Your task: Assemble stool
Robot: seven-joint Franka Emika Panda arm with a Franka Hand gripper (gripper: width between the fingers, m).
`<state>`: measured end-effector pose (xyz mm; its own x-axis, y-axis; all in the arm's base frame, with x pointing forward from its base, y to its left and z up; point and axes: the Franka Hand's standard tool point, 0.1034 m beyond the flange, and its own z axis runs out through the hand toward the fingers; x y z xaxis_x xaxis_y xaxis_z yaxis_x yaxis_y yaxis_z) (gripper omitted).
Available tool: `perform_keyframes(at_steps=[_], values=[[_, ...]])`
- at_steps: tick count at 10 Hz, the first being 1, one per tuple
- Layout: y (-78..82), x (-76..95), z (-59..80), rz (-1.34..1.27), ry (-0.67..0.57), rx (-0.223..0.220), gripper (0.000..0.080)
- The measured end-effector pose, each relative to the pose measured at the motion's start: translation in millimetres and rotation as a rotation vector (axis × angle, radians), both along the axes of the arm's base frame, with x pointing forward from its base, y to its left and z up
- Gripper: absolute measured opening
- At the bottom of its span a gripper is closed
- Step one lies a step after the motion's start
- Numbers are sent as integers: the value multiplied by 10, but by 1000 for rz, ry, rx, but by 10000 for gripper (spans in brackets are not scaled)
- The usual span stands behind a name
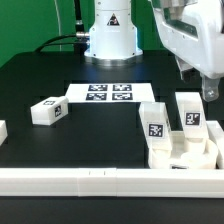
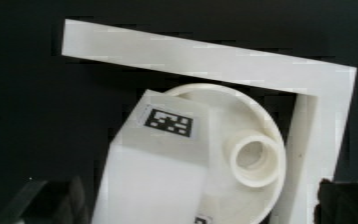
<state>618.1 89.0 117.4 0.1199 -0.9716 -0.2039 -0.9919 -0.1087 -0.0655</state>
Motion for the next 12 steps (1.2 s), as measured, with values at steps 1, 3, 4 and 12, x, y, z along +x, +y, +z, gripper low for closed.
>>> perform_keyframes(at_steps=[1,3,4,12], values=[[4,-4,-8,26,-4,-1,649],[8,-9,-10,58,-7,-7,649],[18,-26,-5,240,-26,-33,648],[108,-28,-8,938,-157,-71,649]])
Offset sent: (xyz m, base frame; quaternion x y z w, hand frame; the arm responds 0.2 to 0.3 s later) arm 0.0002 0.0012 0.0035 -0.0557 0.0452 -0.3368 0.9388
